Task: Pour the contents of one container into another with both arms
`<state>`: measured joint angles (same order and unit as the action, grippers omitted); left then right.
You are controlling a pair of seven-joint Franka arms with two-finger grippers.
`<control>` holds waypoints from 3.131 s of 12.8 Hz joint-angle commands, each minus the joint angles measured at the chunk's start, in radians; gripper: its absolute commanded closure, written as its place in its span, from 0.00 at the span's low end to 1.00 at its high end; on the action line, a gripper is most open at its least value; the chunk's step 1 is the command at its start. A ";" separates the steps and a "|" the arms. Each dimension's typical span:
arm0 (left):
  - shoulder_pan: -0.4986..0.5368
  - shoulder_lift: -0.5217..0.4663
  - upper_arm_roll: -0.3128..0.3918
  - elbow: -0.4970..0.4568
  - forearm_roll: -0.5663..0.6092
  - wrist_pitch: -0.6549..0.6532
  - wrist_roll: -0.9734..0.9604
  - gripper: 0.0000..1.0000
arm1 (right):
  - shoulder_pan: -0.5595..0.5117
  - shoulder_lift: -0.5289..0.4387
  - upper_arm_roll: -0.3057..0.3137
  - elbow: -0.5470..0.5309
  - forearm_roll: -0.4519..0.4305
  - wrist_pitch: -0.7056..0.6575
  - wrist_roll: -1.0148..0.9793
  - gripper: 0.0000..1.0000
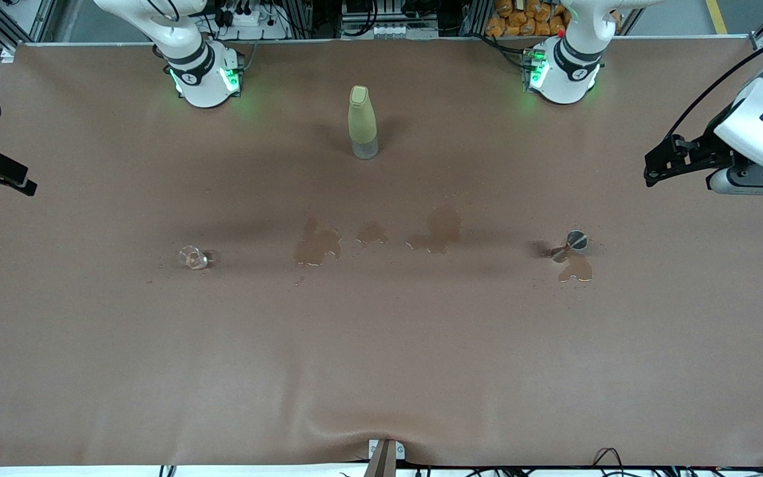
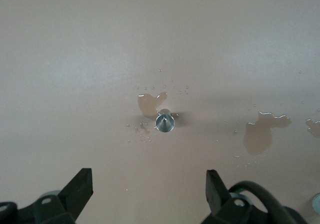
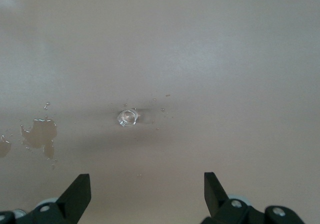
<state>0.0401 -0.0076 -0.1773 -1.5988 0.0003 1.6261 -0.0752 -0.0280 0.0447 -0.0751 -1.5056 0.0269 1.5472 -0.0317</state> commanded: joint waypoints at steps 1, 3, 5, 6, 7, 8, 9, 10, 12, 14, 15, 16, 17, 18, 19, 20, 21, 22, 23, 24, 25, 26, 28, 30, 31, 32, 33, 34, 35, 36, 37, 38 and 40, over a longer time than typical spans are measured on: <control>-0.005 -0.005 -0.001 -0.006 0.014 0.011 0.017 0.00 | -0.023 -0.026 0.023 -0.028 0.018 0.004 -0.008 0.00; -0.006 -0.005 -0.001 -0.003 0.014 0.011 0.017 0.00 | -0.021 -0.028 0.023 -0.028 0.018 0.002 -0.008 0.00; -0.003 -0.005 -0.001 -0.001 0.015 0.011 0.018 0.00 | -0.020 -0.025 0.024 -0.027 0.018 0.004 -0.008 0.00; 0.001 -0.002 -0.001 -0.001 0.014 0.011 0.023 0.00 | -0.020 -0.025 0.024 -0.027 0.018 0.005 -0.008 0.00; 0.004 0.001 -0.001 0.000 0.012 0.011 0.032 0.00 | -0.018 -0.025 0.026 -0.024 0.019 0.008 -0.010 0.00; 0.004 0.005 0.001 -0.001 0.012 0.009 0.035 0.00 | -0.015 -0.022 0.026 -0.007 0.019 0.005 -0.007 0.00; 0.001 0.014 -0.001 -0.001 0.012 0.009 0.035 0.00 | -0.010 -0.020 0.026 -0.007 0.019 0.005 -0.010 0.00; -0.003 0.021 -0.001 -0.001 0.012 0.009 0.035 0.00 | -0.009 -0.020 0.027 -0.004 0.019 0.005 -0.020 0.00; 0.001 0.023 -0.001 -0.003 0.004 0.009 0.046 0.00 | -0.003 -0.020 0.028 -0.001 0.013 0.005 -0.022 0.00; 0.004 0.040 0.001 -0.006 0.004 0.011 0.159 0.00 | -0.003 -0.020 0.028 -0.001 0.010 0.005 -0.024 0.00; 0.009 0.046 0.001 -0.004 0.004 0.014 0.199 0.00 | -0.003 -0.020 0.028 -0.001 0.008 0.005 -0.024 0.00; 0.021 0.060 0.002 -0.004 0.001 0.024 0.205 0.00 | -0.003 -0.020 0.026 -0.001 0.008 0.005 -0.022 0.00; 0.023 0.075 0.002 -0.004 -0.002 0.040 0.210 0.00 | -0.004 -0.020 0.026 -0.001 0.010 0.005 -0.022 0.00; 0.023 0.104 0.002 -0.004 -0.002 0.063 0.210 0.00 | -0.003 -0.020 0.026 -0.001 0.010 0.004 -0.017 0.00; 0.026 0.127 0.005 -0.004 -0.002 0.078 0.216 0.00 | -0.001 -0.020 0.026 -0.001 0.010 0.004 -0.014 0.00; 0.038 0.142 0.007 -0.003 -0.002 0.096 0.245 0.00 | -0.001 -0.020 0.027 -0.001 0.010 0.004 -0.013 0.00; 0.050 0.152 0.007 -0.009 -0.002 0.116 0.279 0.00 | -0.001 -0.022 0.028 -0.001 0.010 0.004 -0.014 0.00; 0.055 0.162 0.007 -0.007 -0.005 0.135 0.281 0.00 | -0.001 -0.022 0.028 -0.001 0.010 0.004 -0.022 0.00; 0.072 0.178 0.007 -0.003 -0.043 0.142 0.288 0.00 | -0.001 -0.022 0.028 -0.001 0.010 0.004 -0.022 0.00; 0.092 0.186 0.007 -0.006 -0.102 0.143 0.310 0.00 | -0.003 -0.022 0.026 -0.001 0.010 0.002 -0.022 0.00; 0.087 0.195 0.006 -0.009 -0.118 0.143 0.377 0.00 | -0.003 -0.023 0.026 -0.001 0.010 -0.013 -0.027 0.00; 0.086 0.208 0.004 -0.009 -0.124 0.143 0.465 0.00 | -0.003 -0.025 0.026 -0.001 0.008 -0.033 -0.036 0.00; 0.113 0.219 0.002 -0.018 -0.169 0.144 0.610 0.00 | -0.009 -0.028 0.023 -0.001 0.007 -0.044 -0.153 0.00; 0.182 0.241 0.004 -0.062 -0.309 0.158 0.791 0.00 | -0.030 -0.032 0.020 -0.001 0.007 -0.070 -0.293 0.00; 0.198 0.241 0.006 -0.090 -0.363 0.161 0.810 0.00 | -0.042 -0.037 0.020 -0.002 0.007 -0.078 -0.353 0.00; 0.213 0.248 0.002 -0.099 -0.381 0.164 0.819 0.00 | -0.056 -0.037 0.020 -0.002 0.005 -0.085 -0.416 0.00; 0.216 0.261 0.004 -0.096 -0.381 0.167 0.853 0.00 | -0.076 -0.037 0.020 -0.005 0.007 -0.091 -0.495 0.00; 0.221 0.271 0.004 -0.095 -0.382 0.176 0.944 0.00 | -0.096 -0.037 0.018 -0.005 0.007 -0.098 -0.572 0.00; 0.233 0.293 0.004 -0.101 -0.405 0.181 1.025 0.00 | -0.111 -0.039 0.018 -0.007 0.007 -0.099 -0.656 0.00; 0.262 0.310 0.002 -0.112 -0.451 0.176 1.082 0.00 | -0.119 -0.037 0.017 -0.005 0.005 -0.098 -0.742 0.00; 0.276 0.313 0.002 -0.136 -0.495 0.173 1.142 0.00 | -0.136 -0.037 0.017 -0.007 0.005 -0.098 -0.836 0.00; 0.287 0.319 0.002 -0.147 -0.515 0.173 1.178 0.00 | -0.145 -0.037 0.017 -0.010 0.005 -0.098 -0.905 0.00; 0.290 0.345 0.002 -0.145 -0.522 0.172 1.305 0.00 | -0.156 -0.037 0.008 -0.013 0.005 -0.099 -1.006 0.00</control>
<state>0.3197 0.3298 -0.1661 -1.7343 -0.4937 1.7902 1.1265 -0.1610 0.0269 -0.0735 -1.5033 0.0268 1.4555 -0.9409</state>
